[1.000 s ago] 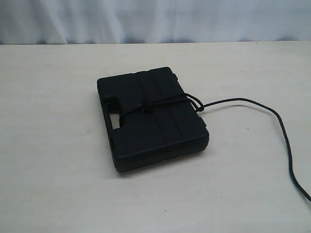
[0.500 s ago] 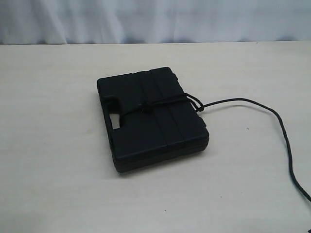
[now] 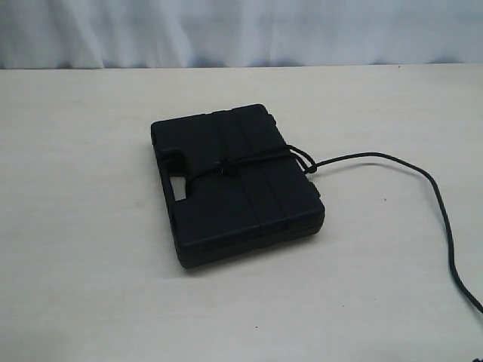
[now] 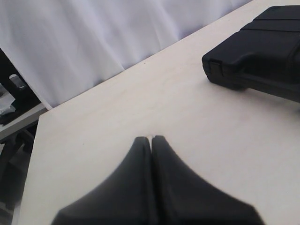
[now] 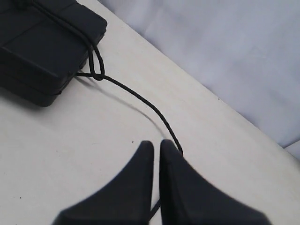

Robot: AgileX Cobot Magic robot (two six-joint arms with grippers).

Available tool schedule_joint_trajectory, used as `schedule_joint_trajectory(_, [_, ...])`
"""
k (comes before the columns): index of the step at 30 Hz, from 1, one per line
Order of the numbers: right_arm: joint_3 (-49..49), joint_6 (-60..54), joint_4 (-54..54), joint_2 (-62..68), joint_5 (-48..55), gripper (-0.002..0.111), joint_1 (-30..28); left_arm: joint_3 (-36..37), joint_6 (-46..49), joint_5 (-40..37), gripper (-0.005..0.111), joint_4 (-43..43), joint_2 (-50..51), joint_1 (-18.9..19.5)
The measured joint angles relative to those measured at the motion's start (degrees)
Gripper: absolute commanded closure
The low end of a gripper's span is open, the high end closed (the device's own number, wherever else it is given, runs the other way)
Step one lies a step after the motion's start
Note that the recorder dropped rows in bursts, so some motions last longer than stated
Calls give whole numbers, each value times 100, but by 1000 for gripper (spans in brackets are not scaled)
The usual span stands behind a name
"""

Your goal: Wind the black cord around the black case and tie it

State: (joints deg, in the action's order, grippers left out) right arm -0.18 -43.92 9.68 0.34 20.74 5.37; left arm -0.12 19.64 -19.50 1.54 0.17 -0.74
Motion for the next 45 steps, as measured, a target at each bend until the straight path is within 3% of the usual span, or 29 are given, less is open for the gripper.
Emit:
schedule_joint_trajectory(5, [0, 717, 9, 0, -218, 104, 0, 0, 0, 24, 107, 0, 0, 0])
schedule_joint_trajectory(9, [0, 2974, 9, 0, -518, 104, 0, 0, 0, 24, 107, 0, 0, 0])
schedule_joint_trajectory(11, [0, 3532, 9, 0, -528, 104, 0, 0, -56, 35, 107, 0, 0, 0])
schedule_joint_trajectory(17, [0, 3726, 9, 0, -528, 104, 0, 0, -1110, 35, 107, 0, 0, 0])
schedule_joint_trajectory(26, [0, 3739, -178, 0, -528, 104, 0, 0, -1176, 46, 107, -34, 0, 31])
schedule_joint_trajectory(33, [0, 3739, -549, 0, -528, 104, -573, 0, -1185, 46, 107, -82, 0, 702])
schedule_joint_trajectory(45, [0, 3739, -570, 0, -528, 104, -640, 0, -1185, 46, 107, -82, 0, 732])
